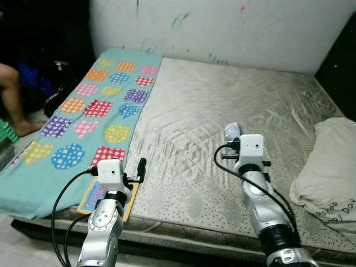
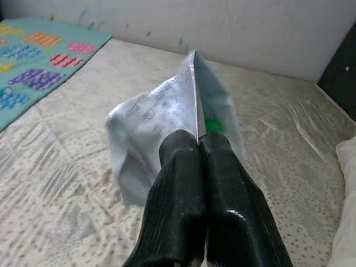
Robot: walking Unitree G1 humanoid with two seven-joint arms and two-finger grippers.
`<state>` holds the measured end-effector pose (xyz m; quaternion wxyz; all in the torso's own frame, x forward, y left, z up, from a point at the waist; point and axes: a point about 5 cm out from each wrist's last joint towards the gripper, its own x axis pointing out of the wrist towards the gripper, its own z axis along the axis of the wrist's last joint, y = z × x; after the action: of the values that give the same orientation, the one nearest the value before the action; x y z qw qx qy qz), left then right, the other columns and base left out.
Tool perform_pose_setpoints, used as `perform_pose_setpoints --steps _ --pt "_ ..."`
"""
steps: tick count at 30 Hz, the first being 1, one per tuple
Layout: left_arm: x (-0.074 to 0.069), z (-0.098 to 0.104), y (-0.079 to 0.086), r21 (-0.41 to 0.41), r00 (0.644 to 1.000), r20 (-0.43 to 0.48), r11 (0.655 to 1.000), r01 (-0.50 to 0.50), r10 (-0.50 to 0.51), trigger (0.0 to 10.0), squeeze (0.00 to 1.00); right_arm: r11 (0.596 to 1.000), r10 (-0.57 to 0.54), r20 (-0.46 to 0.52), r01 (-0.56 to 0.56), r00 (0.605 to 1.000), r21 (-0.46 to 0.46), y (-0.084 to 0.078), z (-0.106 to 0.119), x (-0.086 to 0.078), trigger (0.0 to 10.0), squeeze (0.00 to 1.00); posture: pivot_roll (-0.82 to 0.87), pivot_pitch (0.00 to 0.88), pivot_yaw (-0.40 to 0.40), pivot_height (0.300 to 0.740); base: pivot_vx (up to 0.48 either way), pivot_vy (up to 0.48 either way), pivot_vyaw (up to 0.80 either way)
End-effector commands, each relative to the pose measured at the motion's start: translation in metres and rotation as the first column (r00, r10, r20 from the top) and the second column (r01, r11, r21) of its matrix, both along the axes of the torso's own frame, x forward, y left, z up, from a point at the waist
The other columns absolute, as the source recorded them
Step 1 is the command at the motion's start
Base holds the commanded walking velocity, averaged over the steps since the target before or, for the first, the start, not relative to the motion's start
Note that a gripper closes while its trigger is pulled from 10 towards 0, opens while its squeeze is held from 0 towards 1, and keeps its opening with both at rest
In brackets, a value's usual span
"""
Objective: Clean up the room
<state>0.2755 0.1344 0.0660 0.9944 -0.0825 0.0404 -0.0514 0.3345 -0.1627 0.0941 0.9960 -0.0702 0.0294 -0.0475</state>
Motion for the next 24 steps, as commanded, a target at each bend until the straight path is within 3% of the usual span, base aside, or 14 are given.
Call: perform_pose_setpoints --steps 1,24 --pt "-0.0017 -0.0028 0.0017 0.011 1.000 -0.015 1.000 0.005 -0.005 10.0 0.00 1.000 0.004 -0.025 -0.004 1.000 0.010 0.0022 -0.0044 -0.0010 10.0 0.00 -0.07 0.000 -0.017 0.740 0.000 0.480 0.00" --pt "-0.0025 -0.0011 0.0002 -0.006 1.000 0.008 1.000 0.014 -0.014 10.0 0.00 1.000 0.027 -0.041 -0.027 0.999 -0.003 0.0051 -0.0071 -0.0009 10.0 0.00 -0.07 0.000 -0.024 0.740 0.000 0.451 0.00"
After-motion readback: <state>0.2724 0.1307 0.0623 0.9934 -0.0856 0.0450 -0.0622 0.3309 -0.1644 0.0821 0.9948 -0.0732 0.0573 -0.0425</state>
